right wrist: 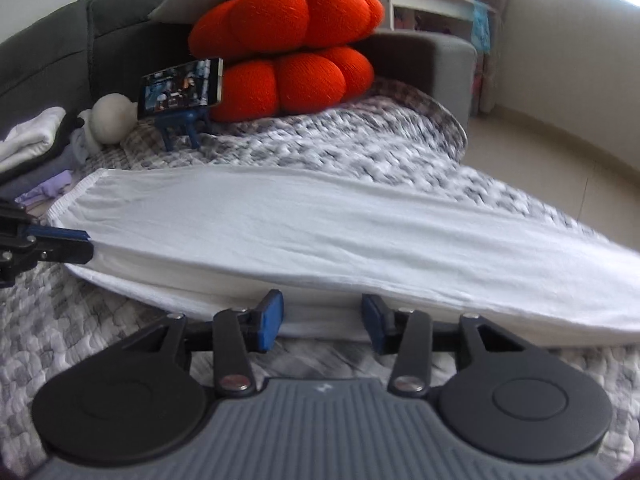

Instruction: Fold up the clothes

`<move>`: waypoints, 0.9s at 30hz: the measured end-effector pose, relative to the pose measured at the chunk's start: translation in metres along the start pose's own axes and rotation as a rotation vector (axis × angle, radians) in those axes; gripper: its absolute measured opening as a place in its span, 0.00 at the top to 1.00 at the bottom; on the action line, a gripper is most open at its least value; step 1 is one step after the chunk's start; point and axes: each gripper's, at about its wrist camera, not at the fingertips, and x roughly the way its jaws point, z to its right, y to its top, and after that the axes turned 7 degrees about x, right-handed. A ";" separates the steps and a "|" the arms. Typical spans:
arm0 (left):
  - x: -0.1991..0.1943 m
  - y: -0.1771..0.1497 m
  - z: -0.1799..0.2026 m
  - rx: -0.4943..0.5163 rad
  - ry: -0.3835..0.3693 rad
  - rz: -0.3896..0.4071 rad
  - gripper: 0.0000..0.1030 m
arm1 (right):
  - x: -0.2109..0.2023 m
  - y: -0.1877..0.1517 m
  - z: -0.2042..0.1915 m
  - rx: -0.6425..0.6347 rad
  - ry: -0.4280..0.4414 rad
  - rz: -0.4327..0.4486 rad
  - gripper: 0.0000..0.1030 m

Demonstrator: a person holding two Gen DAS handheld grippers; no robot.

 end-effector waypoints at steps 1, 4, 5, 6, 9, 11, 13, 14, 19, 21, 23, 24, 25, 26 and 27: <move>0.000 0.000 0.000 0.003 0.001 0.000 0.97 | -0.003 -0.001 0.002 -0.006 0.002 -0.010 0.57; -0.001 -0.001 0.001 0.007 0.001 0.000 0.97 | -0.012 -0.005 0.009 -0.008 -0.013 -0.028 0.61; -0.001 -0.001 0.001 0.007 0.001 -0.001 0.97 | -0.014 -0.005 0.017 0.038 -0.049 -0.015 0.62; -0.001 -0.001 0.001 0.008 0.002 0.000 0.97 | -0.017 -0.005 0.027 0.102 -0.079 0.003 0.61; -0.002 0.000 0.003 0.017 0.005 0.006 0.97 | -0.024 -0.007 0.060 0.319 -0.141 0.066 0.58; -0.003 0.000 0.004 0.026 0.008 0.010 0.97 | -0.029 -0.009 0.074 0.444 -0.155 0.099 0.57; -0.003 0.001 0.003 0.030 0.005 0.011 0.97 | -0.029 -0.010 0.077 0.504 -0.174 0.121 0.57; -0.003 0.001 0.003 0.032 0.005 0.011 0.97 | -0.028 -0.008 0.076 0.515 -0.192 0.128 0.57; -0.003 0.000 0.004 0.041 0.009 0.014 0.97 | -0.015 -0.004 0.053 0.443 -0.334 0.143 0.59; -0.003 0.001 0.005 0.048 0.012 0.017 0.97 | -0.013 -0.007 0.048 0.418 -0.381 0.150 0.67; -0.003 0.000 0.005 0.053 0.012 0.018 0.97 | -0.015 -0.011 0.049 0.421 -0.406 0.158 0.87; -0.003 0.000 0.005 0.055 0.012 0.018 0.97 | -0.018 -0.013 0.052 0.444 -0.400 0.164 0.96; -0.003 0.000 0.005 0.056 0.011 0.018 0.97 | -0.021 -0.016 0.056 0.467 -0.395 0.170 0.98; -0.003 0.000 0.005 0.056 0.011 0.018 0.97 | -0.024 -0.018 0.059 0.491 -0.386 0.176 0.99; -0.003 -0.001 0.005 0.057 0.010 0.018 0.97 | -0.027 -0.020 0.061 0.509 -0.379 0.183 1.00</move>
